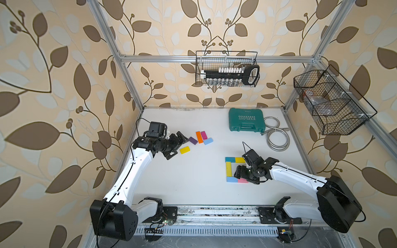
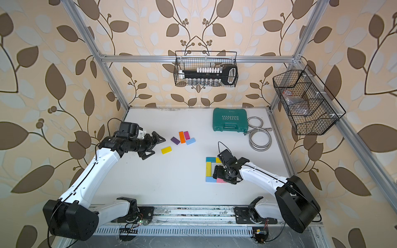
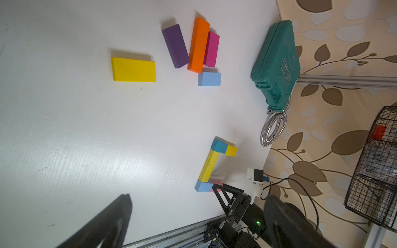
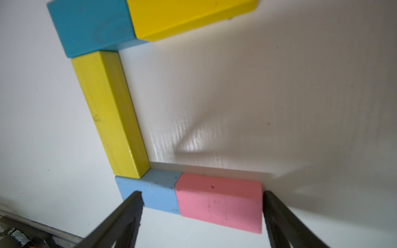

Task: Assemble the letter c with building blocks
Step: Assemble the building block at the center of the board, then pick up the building block from the center of the board.

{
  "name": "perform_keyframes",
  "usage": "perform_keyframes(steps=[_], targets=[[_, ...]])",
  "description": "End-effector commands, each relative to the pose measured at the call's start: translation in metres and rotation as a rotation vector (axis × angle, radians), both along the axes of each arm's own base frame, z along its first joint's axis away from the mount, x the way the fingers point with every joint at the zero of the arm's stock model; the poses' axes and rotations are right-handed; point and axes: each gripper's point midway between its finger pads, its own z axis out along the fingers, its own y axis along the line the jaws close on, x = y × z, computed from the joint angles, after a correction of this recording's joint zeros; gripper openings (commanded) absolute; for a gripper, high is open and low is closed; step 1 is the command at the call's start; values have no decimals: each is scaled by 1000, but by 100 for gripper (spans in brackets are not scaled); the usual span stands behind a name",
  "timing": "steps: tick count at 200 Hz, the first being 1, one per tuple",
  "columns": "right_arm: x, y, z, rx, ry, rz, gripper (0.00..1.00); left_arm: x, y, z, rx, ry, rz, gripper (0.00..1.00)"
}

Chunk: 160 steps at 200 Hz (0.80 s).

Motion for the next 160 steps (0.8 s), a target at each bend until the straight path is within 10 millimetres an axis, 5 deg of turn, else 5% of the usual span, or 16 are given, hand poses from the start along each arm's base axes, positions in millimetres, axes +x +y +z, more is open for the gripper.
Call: perform_keyframes(steps=[1,39,87,116,160], targets=[[-2,1,3,0,4,0,85,2,-3,10,-4,-37,-6,99],[10,-2,45,3,-100,-31,85,4,1,0,31,-23,-6,99],[68,32,106,-58,-235,128,85,31,35,-35,281,87,45,99],[96,60,116,-70,-244,176,84,49,59,-63,447,177,66,99],[108,85,107,-30,-229,185,84,69,56,-104,480,332,14,99]])
